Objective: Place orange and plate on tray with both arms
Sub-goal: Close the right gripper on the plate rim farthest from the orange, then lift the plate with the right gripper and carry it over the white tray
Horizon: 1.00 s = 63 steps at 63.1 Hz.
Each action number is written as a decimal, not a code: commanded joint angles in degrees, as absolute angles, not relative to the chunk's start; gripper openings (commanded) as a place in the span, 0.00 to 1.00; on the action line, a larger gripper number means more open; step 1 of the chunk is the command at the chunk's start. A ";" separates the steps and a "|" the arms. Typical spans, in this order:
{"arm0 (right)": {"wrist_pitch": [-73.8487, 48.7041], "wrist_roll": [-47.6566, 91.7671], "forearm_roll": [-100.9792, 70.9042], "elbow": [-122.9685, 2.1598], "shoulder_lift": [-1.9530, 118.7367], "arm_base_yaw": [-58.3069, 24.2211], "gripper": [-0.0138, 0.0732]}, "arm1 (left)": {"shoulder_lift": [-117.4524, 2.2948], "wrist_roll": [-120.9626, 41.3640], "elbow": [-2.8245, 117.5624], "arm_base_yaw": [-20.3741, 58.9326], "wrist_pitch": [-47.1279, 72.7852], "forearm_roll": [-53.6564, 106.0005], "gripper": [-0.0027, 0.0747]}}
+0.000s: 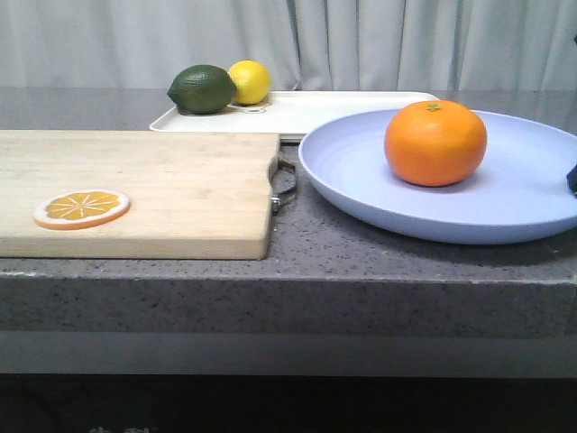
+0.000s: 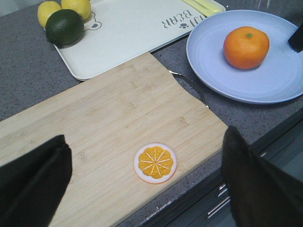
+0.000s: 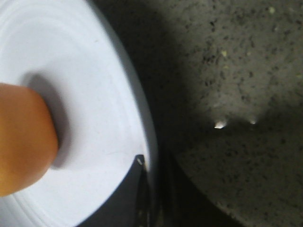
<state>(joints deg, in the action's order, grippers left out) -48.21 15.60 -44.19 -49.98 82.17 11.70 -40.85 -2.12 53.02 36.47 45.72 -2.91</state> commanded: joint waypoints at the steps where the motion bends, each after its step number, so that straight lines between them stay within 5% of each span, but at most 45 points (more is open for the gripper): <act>1: -47.60 16.52 -45.99 -51.22 80.42 11.85 0.13 | -40.77 -1.71 54.55 36.40 41.40 -3.09 0.84; 63: -51.44 8.96 -55.18 -60.79 80.73 11.85 0.08 | -40.77 -1.71 54.55 36.40 41.40 -2.77 0.84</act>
<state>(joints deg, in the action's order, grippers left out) -51.05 11.31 -49.99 -56.75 82.30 11.70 -40.85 -2.12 53.02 36.47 45.72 -2.96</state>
